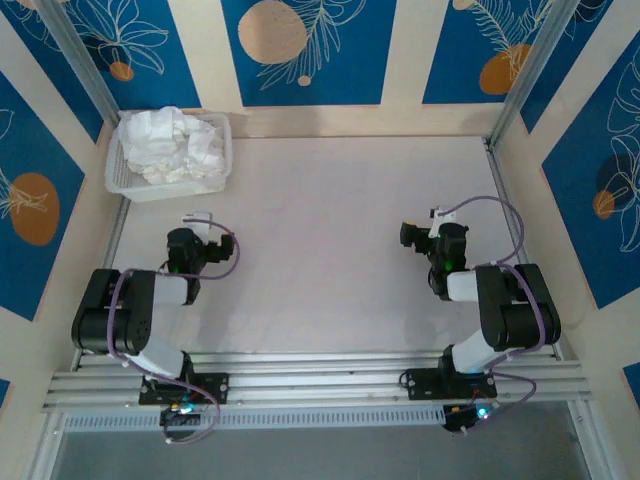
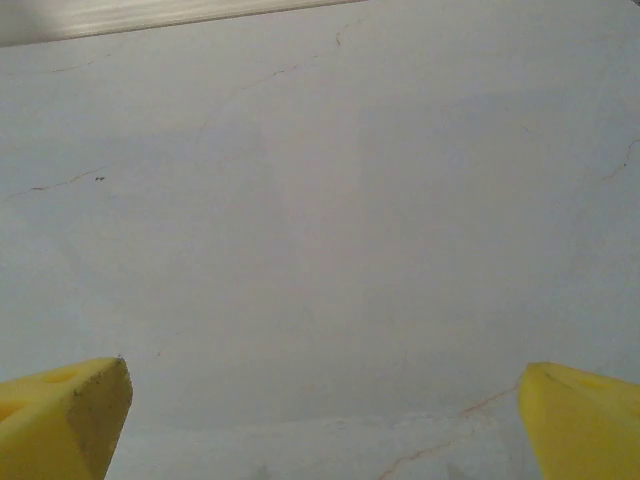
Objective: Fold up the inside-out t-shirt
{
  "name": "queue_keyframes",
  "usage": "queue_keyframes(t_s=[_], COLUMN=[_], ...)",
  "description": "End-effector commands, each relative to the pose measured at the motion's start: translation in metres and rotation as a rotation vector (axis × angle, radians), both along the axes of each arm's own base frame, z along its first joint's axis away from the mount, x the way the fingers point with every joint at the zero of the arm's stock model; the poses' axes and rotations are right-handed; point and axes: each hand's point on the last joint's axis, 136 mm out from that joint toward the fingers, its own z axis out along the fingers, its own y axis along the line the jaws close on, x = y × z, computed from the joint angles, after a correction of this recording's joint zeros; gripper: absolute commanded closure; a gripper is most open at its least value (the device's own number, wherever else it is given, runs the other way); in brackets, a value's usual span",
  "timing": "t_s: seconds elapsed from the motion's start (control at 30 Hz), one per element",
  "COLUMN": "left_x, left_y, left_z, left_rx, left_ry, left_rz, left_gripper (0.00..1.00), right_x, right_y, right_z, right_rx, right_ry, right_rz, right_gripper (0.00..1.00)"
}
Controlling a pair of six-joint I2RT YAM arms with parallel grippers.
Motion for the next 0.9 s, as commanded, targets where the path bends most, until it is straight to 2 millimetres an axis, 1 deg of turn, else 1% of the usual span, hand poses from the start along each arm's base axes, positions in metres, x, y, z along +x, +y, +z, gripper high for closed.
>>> queue_keyframes(t_s=[0.0, 0.6, 0.7, 0.77, 0.8, 0.83, 0.87], left_x=[0.006, 0.006, 0.006, 0.006, 0.005, 0.003, 0.000], left_y=[-0.005, -0.005, -0.005, -0.003, -0.001, 0.001, 0.004], left_z=[0.013, 0.014, 0.015, 0.018, 0.024, 0.030, 0.040], left_rx=[0.001, -0.003, -0.002, -0.001, 0.001, 0.006, 0.010], left_ry=[-0.038, -0.039, -0.044, -0.042, -0.043, -0.043, -0.062], left_rz=[-0.030, -0.030, -0.029, -0.018, -0.008, 0.005, 0.024], left_gripper=[0.01, 0.01, 0.01, 0.01, 0.01, 0.01, 0.01], right_x=[0.006, 0.005, 0.004, -0.002, -0.007, -0.011, -0.016], right_y=[-0.001, -0.001, -0.006, -0.005, -0.001, 0.003, 0.010], right_z=[0.015, 0.016, 0.019, 0.024, 0.027, 0.030, 0.036], right_rx=[-0.009, -0.007, -0.006, -0.005, -0.018, -0.030, -0.062], right_ry=[-0.058, -0.064, -0.067, -0.106, -0.139, -0.166, -0.208], right_rz=[-0.007, -0.005, -0.036, -0.029, -0.019, -0.007, 0.016], right_gripper=[0.01, 0.01, 0.01, 0.01, 0.00, 0.03, 0.04])
